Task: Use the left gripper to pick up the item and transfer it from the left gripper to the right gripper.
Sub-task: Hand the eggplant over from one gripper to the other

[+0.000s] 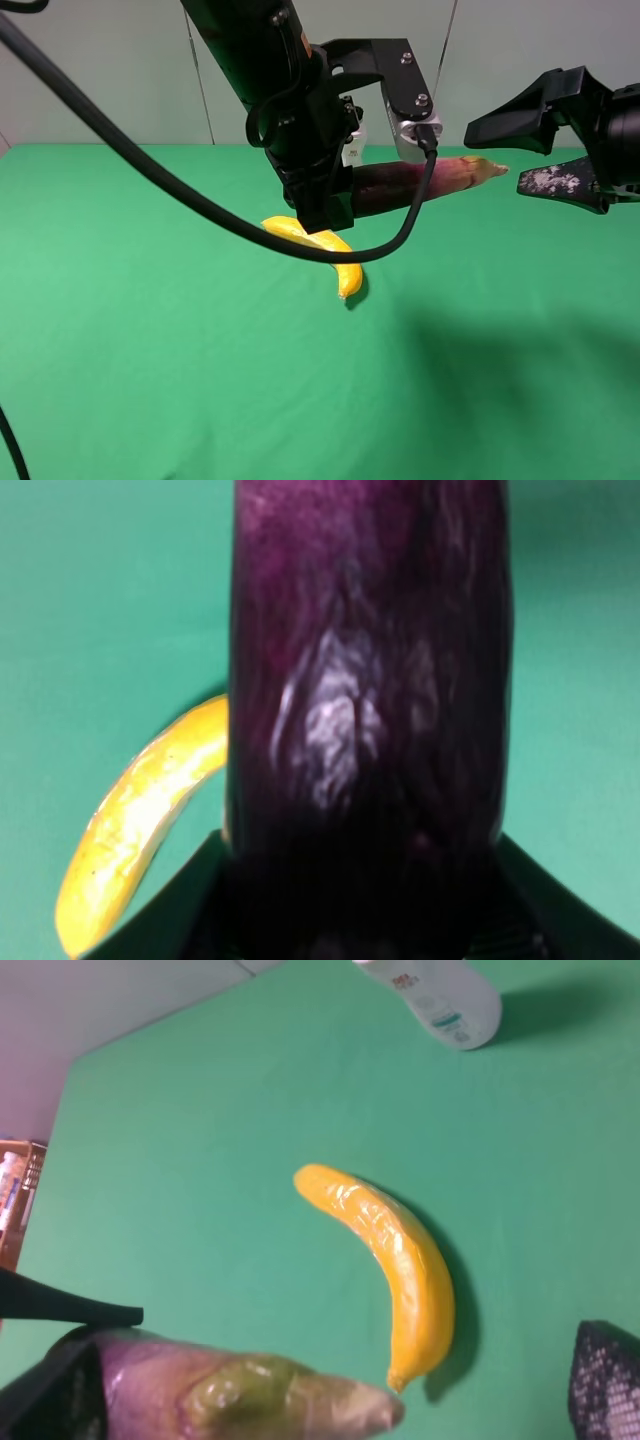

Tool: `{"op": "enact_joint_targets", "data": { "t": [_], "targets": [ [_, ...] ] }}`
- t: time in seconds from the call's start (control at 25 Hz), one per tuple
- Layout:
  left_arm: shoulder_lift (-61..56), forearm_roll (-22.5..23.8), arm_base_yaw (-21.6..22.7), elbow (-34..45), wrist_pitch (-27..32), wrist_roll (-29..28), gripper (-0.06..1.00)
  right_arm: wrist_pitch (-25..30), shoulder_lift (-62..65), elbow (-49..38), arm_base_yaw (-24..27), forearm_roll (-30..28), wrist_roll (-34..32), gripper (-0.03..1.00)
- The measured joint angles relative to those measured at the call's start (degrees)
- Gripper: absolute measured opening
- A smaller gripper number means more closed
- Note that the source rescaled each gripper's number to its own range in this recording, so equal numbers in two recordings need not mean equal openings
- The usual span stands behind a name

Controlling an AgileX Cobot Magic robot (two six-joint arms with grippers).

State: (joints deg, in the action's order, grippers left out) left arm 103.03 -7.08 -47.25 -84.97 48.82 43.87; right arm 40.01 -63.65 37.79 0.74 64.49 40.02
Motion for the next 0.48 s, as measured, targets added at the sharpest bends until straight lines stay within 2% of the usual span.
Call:
{"op": "enact_joint_targets", "data": {
  "t": [0.48],
  "targets": [
    [0.0,0.0,0.0,0.0,0.0,0.0,0.01,4.9,-7.8,0.0,0.0,9.8,12.0,1.00]
  ]
}}
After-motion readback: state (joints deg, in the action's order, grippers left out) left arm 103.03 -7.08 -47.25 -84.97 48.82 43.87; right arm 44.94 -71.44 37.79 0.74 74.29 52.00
